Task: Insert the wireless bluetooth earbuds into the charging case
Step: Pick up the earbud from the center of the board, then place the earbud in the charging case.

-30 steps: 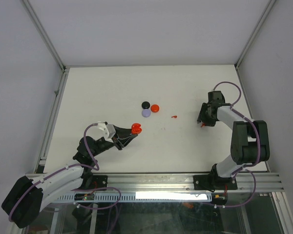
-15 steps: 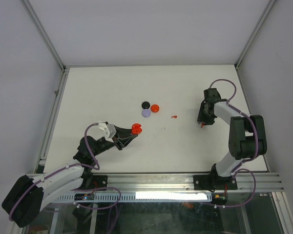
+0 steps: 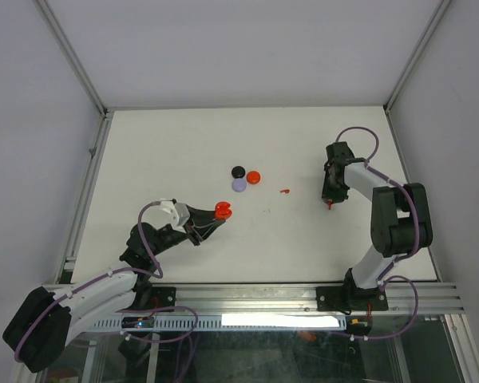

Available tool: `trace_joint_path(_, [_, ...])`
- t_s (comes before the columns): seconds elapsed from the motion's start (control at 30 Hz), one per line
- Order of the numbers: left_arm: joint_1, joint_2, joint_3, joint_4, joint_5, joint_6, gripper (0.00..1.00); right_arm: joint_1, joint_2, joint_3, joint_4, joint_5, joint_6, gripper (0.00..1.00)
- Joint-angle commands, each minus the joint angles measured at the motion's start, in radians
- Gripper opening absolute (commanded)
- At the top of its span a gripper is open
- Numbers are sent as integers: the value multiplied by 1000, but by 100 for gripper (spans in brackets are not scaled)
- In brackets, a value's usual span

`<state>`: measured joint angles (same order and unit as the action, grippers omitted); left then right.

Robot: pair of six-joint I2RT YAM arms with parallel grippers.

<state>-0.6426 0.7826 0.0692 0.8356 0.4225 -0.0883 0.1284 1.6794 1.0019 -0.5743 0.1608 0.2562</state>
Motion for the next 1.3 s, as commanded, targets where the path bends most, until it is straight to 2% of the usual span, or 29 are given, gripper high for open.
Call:
trace_joint_path(0.0, [-9,-14,-6,20,-21,22,0,12,36,6,-28,52,-16,26])
trace_joint_path(0.23, [-9,-29,-14,29,-67,9,0,59,-26,8,-25,38,-10,20])
trace_joint_path(0.43, [-9,-46,-46,98,-150,-27,0,132,-149,-2,10,18,14,18])
trace_joint_path(0.77, [-9,-63,-130,287,-147,18,2,362,-390,0,129,53,55,17])
trace_joint_path(1.27, [-9,-59,-163,347,-106,137,2,724,-556,-47,428,101,53,16])
